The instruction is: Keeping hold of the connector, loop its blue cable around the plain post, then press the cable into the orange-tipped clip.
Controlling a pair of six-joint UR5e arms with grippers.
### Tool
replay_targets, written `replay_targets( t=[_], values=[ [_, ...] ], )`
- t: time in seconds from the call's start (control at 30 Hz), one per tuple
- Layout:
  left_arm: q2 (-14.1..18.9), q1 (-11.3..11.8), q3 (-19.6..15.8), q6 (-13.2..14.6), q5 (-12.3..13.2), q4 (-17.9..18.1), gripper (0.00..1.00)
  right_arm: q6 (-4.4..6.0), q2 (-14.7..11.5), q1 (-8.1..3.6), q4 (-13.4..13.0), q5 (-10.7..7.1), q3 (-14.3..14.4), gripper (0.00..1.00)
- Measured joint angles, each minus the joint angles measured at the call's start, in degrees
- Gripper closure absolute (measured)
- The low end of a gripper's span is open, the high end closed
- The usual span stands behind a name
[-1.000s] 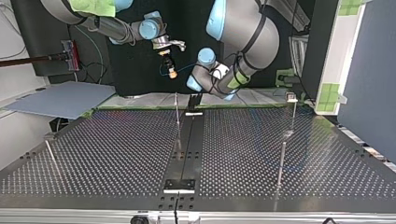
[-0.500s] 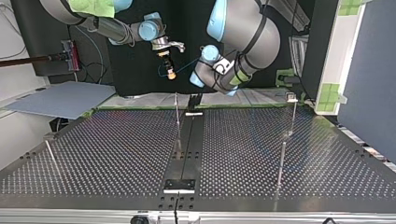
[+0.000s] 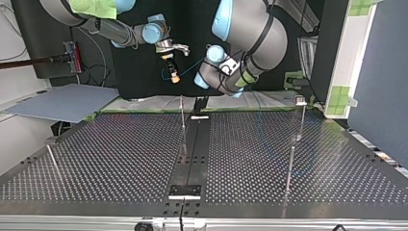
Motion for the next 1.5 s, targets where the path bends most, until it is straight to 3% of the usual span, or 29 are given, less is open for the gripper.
replay_targets(
  t=[0.2,0.43,0.77,1.13,1.3,1.5],
  values=[
    [0.0,0.0,0.7,0.0,-1.2,0.5,0.0,-0.2,0.0,0.05,0.4,0.02,0.0,1.0],
    [0.2,1.3,4.0,-1.8,-4.7,3.0,0.0,-0.67,0.0,0.4,0.9,0.05,0.0,1.0],
    [4.5,2.1,5.4,-4.9,-9.6,8.3,0.0,-0.86,0.0,0.53,1.0,0.05,0.0,1.0],
    [10.4,1.7,1.6,-6.3,-9.7,13.9,0.0,-0.73,0.0,0.5,1.4,0.24,-0.1,1.0],
    [13.4,0.9,-1.2,-8.0,-9.6,13.8,0.0,-0.65,0.1,0.44,1.8,0.59,-0.6,1.0],
    [16.8,0.3,-2.1,-8.9,-9.5,14.1,0.0,-0.76,0.1,0.53,2.9,1.19,-1.2,1.0]
  ],
)
